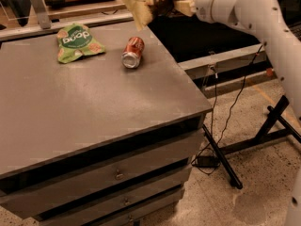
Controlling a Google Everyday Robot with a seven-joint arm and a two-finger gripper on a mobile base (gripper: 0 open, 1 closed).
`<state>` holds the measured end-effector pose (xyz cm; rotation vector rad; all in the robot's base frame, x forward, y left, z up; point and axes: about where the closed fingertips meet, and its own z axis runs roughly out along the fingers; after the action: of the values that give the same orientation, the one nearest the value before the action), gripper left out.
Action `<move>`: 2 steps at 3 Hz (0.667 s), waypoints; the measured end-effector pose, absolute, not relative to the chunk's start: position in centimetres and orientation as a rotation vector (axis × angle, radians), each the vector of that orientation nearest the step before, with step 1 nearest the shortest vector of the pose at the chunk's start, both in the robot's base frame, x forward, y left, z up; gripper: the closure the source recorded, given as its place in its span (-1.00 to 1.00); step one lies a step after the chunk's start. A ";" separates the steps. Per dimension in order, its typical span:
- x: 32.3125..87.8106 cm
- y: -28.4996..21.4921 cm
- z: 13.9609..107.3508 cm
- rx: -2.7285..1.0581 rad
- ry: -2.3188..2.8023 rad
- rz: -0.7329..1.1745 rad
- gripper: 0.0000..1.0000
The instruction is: Move brown chip bag near green jalapeno chip bag
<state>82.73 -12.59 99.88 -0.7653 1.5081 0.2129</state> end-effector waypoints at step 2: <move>84.4 -2.5 98.9 -0.879 1.438 0.370 1.00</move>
Offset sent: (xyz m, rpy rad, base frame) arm 0.0225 0.1497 -0.0114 0.0378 -0.0025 0.2742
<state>84.36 -2.49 98.90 -0.8790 1.4385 0.3701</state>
